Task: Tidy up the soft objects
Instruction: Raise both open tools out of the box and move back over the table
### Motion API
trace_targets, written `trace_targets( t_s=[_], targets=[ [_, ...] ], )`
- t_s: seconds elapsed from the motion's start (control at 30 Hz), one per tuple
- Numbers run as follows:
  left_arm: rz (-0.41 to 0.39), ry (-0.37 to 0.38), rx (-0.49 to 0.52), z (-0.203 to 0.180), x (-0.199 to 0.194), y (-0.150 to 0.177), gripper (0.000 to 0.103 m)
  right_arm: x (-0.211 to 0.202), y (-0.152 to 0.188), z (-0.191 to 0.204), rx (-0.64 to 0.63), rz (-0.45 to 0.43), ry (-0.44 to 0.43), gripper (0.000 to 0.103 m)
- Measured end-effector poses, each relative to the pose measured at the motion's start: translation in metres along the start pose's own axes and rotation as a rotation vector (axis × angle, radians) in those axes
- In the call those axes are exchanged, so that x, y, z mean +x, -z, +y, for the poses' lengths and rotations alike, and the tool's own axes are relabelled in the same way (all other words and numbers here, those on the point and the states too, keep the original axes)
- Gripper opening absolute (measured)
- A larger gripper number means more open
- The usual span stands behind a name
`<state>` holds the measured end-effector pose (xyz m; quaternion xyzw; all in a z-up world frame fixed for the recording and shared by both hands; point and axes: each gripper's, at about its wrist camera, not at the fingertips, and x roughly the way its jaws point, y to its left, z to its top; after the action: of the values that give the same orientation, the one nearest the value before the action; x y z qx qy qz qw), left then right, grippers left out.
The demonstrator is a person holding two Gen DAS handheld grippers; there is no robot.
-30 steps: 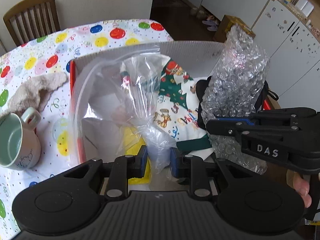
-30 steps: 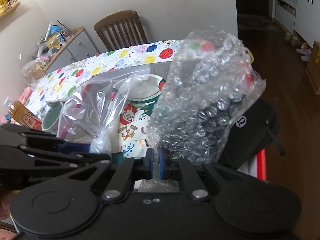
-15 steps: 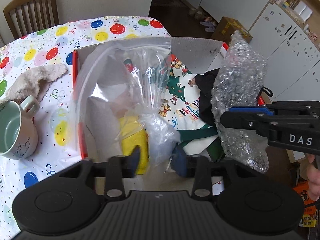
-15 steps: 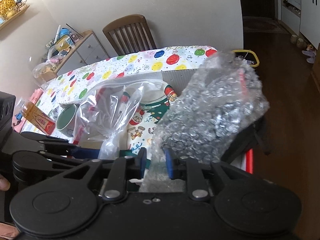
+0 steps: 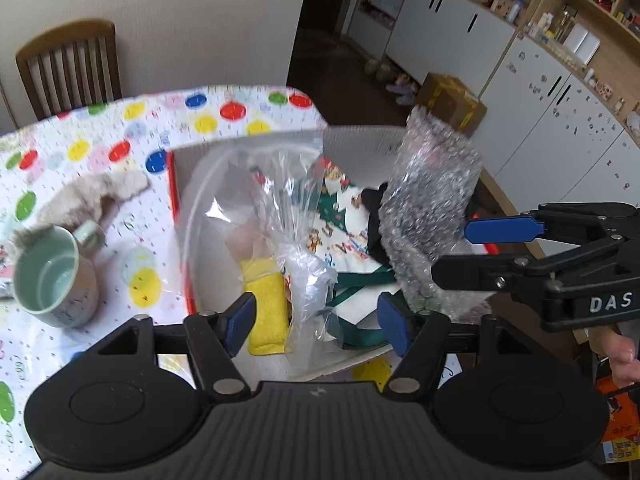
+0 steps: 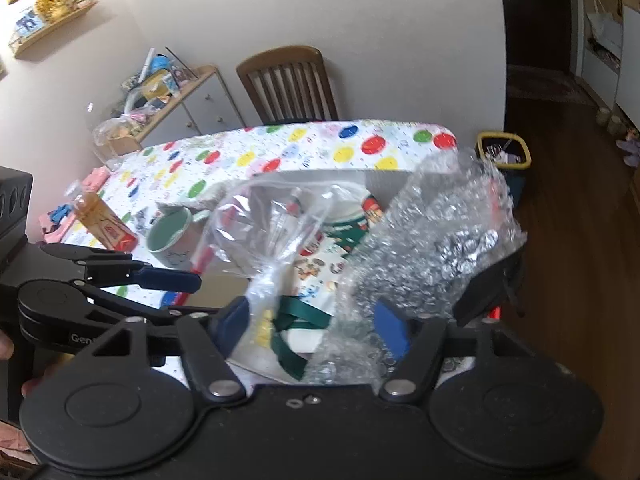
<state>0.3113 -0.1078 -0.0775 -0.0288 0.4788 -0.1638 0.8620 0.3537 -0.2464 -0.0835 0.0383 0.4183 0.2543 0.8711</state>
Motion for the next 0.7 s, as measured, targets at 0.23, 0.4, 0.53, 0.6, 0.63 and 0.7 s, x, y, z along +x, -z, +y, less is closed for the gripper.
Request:
trace_targets(
  t_s=[0.23,0.4,0.53,0.6,0.63,0.7],
  targets=[
    [-0.068,0.004,-0.007,0.005,-0.038,0.002,0.073,-0.019,-0.01,0.022,-0.052,-0.044,-0.034,0.088],
    [-0.115,-0.015,-0.019,0.02,-0.063,0.004,0.083,-0.022,-0.021,0.04,-0.078,-0.062,-0.045,0.096],
    [-0.153,-0.063,-0.028,0.039,-0.079,0.006,0.084,-0.015,-0.031,0.057,-0.085,-0.064,-0.044,0.102],
    [-0.164,-0.082,-0.025,0.05,-0.085,0.007,0.084,-0.009,-0.036,0.066,-0.085,-0.062,-0.042,0.102],
    [-0.168,-0.093,-0.025,0.057,-0.088,0.007,0.085,-0.006,-0.039,0.07,-0.081,-0.061,-0.04,0.102],
    [-0.172,-0.108,-0.035,0.073,-0.093,0.009,0.09,0.001,-0.045,0.079,-0.075,-0.058,-0.037,0.102]
  ],
)
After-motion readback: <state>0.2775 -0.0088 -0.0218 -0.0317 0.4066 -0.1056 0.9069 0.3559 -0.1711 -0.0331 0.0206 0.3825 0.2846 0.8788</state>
